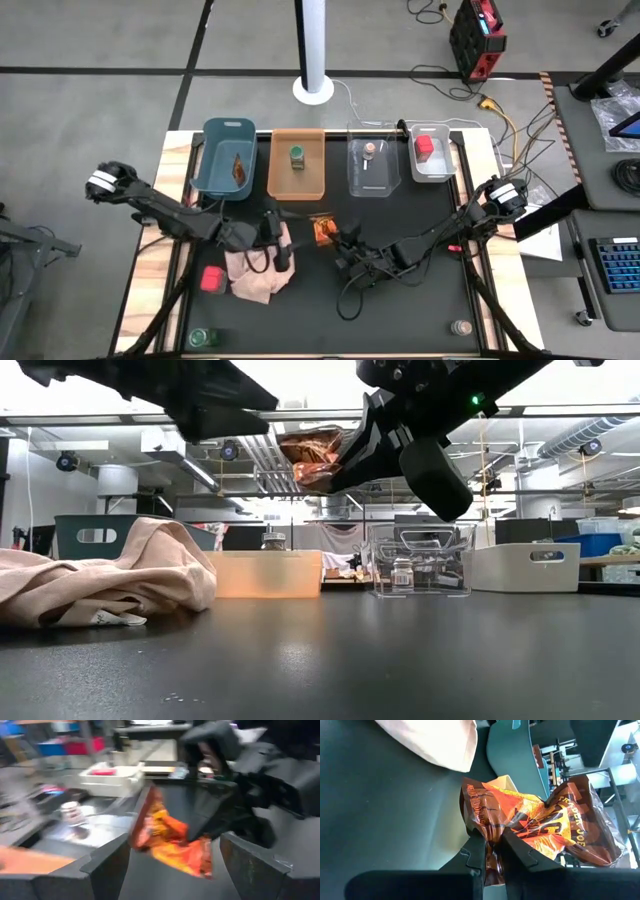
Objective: Sort spices by type
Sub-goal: Put the orange seasoning pack into the blue bin
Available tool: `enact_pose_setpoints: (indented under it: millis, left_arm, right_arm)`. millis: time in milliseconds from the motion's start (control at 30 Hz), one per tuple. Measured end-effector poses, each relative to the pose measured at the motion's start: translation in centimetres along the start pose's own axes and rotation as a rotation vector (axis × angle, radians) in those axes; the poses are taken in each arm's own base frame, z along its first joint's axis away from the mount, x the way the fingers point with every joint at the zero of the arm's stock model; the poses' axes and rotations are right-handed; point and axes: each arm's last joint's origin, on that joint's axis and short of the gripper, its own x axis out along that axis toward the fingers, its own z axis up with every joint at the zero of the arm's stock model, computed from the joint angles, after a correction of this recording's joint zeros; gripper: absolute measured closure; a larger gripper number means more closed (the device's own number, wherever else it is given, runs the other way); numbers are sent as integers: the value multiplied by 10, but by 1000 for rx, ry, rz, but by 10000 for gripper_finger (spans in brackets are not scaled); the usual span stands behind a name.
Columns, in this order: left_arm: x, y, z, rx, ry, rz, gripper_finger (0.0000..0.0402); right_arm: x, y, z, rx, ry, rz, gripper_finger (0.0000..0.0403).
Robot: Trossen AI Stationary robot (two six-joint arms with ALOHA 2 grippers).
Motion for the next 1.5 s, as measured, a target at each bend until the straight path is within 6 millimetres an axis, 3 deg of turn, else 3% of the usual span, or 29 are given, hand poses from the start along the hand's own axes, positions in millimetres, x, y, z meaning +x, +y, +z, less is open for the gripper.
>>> enact_pose_setpoints:
  millis: [100, 233, 533, 733, 900, 1100, 1233, 1500]
  left_arm:
    - [11, 6, 0, 17, -18, -49, 116]
    - [23, 21, -4, 34, -3, 45, 124]
    - [26, 27, -2, 95, -10, 79, 142]
    - [44, 32, -8, 65, -35, -58, 162]
    - [49, 31, -14, 70, -26, -55, 223]
    - [46, 29, -12, 63, -26, -77, 383]
    - [43, 28, -9, 61, -33, -80, 394]
    - [34, 31, -1, 58, -37, -32, 401]
  right_arm:
    - [0, 0, 0, 1, -1, -1, 374]
    - [0, 0, 0, 2, -5, 4, 374]
    - [0, 0, 0, 15, -6, 5, 374]
    - [0, -1, 4, 15, -55, 31, 374]
    - [0, -2, 4, -12, -56, 23, 374]
    - [0, -2, 4, -37, -52, 16, 374]
    - [0, -3, 4, -39, -50, 16, 370]
    - [-1, -2, 0, 56, 20, -33, 282]
